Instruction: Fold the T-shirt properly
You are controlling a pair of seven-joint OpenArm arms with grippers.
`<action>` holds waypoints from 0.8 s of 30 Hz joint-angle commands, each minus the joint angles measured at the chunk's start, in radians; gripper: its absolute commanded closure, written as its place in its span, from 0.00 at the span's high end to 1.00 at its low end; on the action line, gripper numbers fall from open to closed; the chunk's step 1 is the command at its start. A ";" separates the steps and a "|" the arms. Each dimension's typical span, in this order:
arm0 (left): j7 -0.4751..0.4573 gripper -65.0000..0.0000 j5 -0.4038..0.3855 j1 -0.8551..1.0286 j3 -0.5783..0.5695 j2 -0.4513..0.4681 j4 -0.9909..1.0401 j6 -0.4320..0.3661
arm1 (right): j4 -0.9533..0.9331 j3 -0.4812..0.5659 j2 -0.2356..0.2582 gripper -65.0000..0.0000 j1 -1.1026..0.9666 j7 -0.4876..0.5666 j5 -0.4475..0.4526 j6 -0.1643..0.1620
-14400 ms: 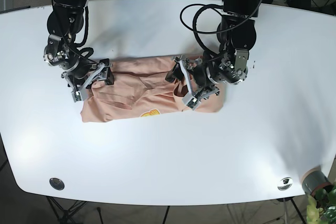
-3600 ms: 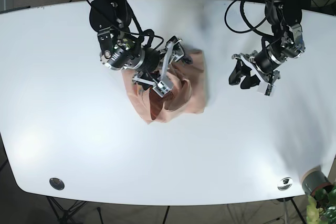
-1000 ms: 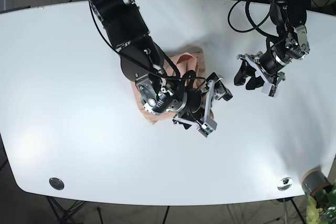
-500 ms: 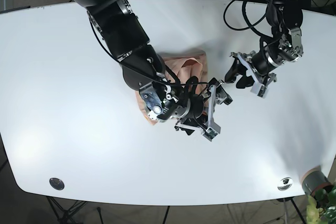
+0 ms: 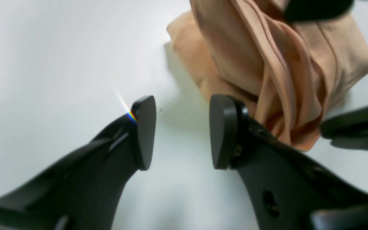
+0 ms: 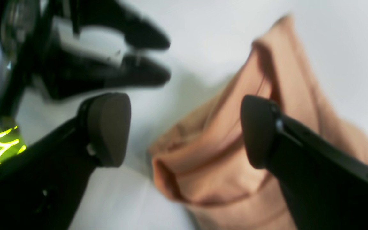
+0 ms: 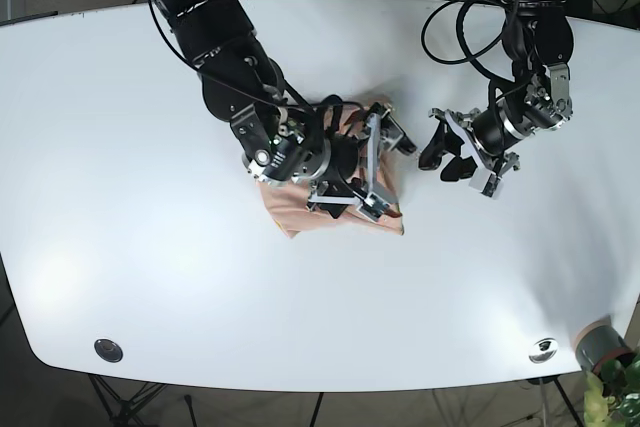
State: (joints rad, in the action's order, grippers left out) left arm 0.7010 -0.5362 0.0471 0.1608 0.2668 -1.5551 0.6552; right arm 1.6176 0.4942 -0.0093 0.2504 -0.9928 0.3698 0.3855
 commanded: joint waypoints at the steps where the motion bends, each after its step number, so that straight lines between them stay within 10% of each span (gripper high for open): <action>1: -0.024 0.38 -0.019 -0.013 0.003 0.010 -0.020 0.004 | 0.056 -0.029 0.010 0.79 0.011 0.024 0.015 0.002; 15: -0.024 0.38 -0.019 -0.057 -0.218 0.004 -0.143 -0.002 | -0.006 -0.337 0.073 0.74 0.039 0.070 0.015 0.008; 24: -0.024 0.38 -0.019 -0.115 -0.352 -0.057 -0.140 -0.002 | -0.214 -0.377 0.073 0.19 0.125 0.119 0.013 0.010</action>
State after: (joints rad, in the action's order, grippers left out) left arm 0.7040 -0.5331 -0.0425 -0.1974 0.2241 -1.6779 0.6518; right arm 1.4109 0.1211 0.0639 0.3374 -0.9081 0.3683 0.3927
